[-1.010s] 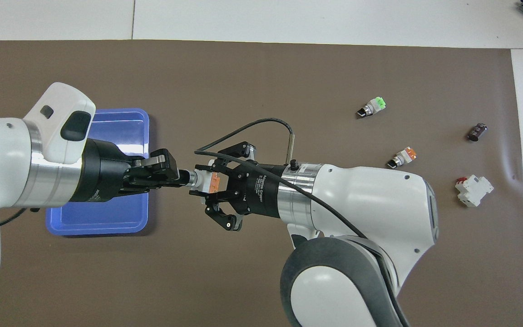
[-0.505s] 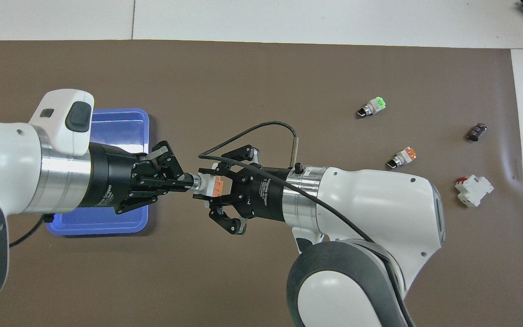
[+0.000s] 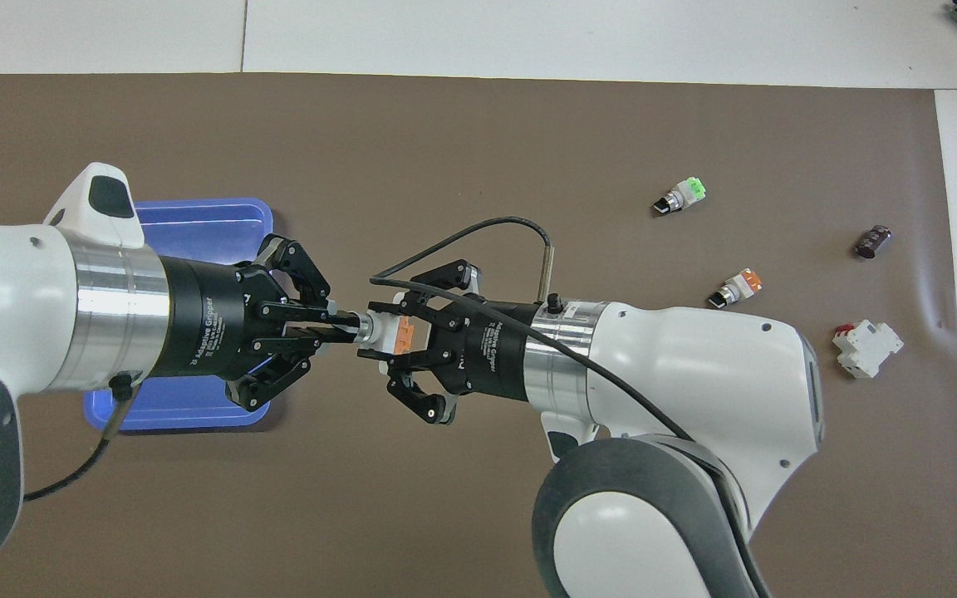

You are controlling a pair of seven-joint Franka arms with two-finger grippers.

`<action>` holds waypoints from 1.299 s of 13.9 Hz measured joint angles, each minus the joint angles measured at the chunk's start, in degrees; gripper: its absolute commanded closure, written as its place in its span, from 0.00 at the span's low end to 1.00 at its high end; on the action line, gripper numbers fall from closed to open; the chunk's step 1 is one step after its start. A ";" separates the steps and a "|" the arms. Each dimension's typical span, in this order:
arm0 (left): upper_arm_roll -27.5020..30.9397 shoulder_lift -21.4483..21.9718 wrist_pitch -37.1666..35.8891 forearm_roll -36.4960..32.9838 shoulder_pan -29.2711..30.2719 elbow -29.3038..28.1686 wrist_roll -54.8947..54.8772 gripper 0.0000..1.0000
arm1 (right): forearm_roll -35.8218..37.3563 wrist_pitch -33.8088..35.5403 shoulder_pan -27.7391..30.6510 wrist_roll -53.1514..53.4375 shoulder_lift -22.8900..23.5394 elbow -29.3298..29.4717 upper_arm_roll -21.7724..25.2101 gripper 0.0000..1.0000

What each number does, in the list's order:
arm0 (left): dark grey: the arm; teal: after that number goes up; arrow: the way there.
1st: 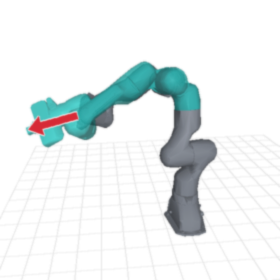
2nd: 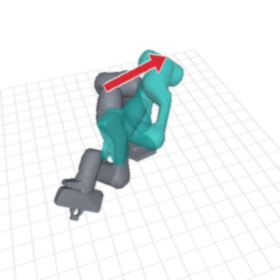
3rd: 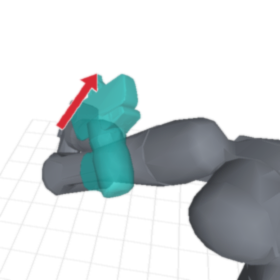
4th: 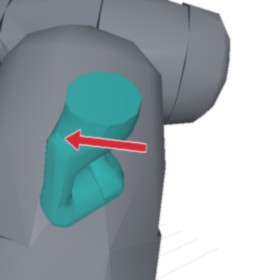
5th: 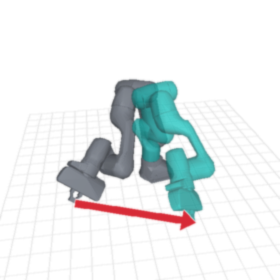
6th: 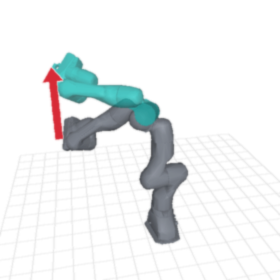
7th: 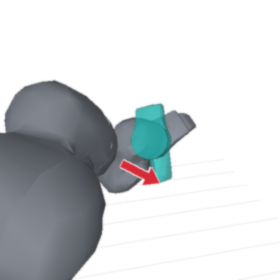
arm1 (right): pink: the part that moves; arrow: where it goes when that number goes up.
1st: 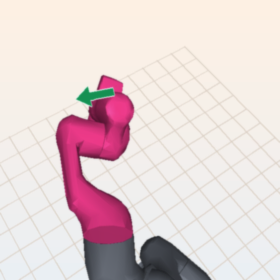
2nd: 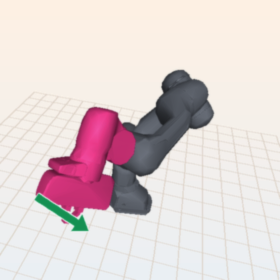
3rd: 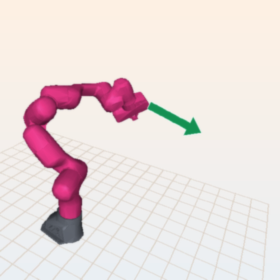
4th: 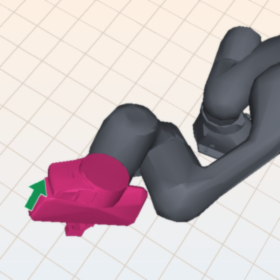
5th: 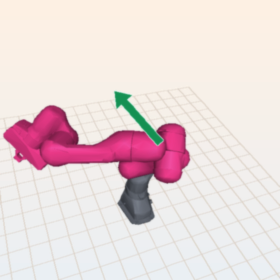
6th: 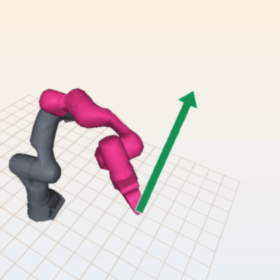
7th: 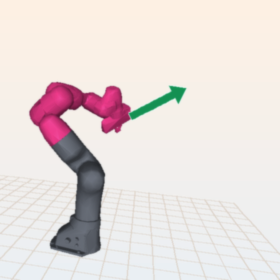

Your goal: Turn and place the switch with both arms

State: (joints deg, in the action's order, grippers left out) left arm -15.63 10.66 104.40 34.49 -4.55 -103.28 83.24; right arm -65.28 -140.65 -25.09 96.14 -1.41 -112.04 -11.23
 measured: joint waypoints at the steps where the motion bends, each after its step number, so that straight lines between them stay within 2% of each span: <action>1: -0.01 0.00 0.32 0.87 0.28 -0.11 2.23 1.00 | 0.00 -0.06 0.04 0.00 0.00 0.14 0.07 1.00; 6: -0.07 0.04 1.57 2.31 0.53 -0.51 10.53 1.00 | 0.00 -0.23 0.09 0.00 0.04 0.37 0.32 1.00; 13: -0.02 0.04 1.61 2.49 0.55 -0.64 11.98 1.00 | 0.00 -0.23 0.08 0.00 0.09 0.37 0.32 1.00; 14: 0.00 0.04 1.62 2.54 0.57 -0.67 12.06 1.00 | 0.00 -0.23 0.08 0.00 0.11 0.39 0.32 0.61; 15: 0.05 0.05 1.62 2.72 0.65 -0.70 12.25 1.00 | 0.00 -0.24 0.06 0.00 0.19 0.48 0.31 0.45; 16: 0.06 0.07 1.62 3.05 0.90 -0.75 12.36 1.00 | 0.00 -0.30 0.03 0.01 0.37 0.74 0.30 0.14; 17: 0.03 0.08 1.65 3.59 1.09 -0.77 12.48 1.00 | 0.00 -0.33 -0.05 0.01 0.64 1.08 0.22 0.04; 18: 0.03 0.08 1.91 3.93 1.15 -0.77 12.63 1.00 | 0.00 -0.33 -0.12 0.01 0.77 1.23 -0.06 0.04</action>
State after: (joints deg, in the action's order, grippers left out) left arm -15.60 10.74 106.31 38.42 -3.40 -104.05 95.87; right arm -65.28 -140.98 -25.21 96.15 -0.64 -110.81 -11.28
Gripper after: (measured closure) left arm 0.894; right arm 0.427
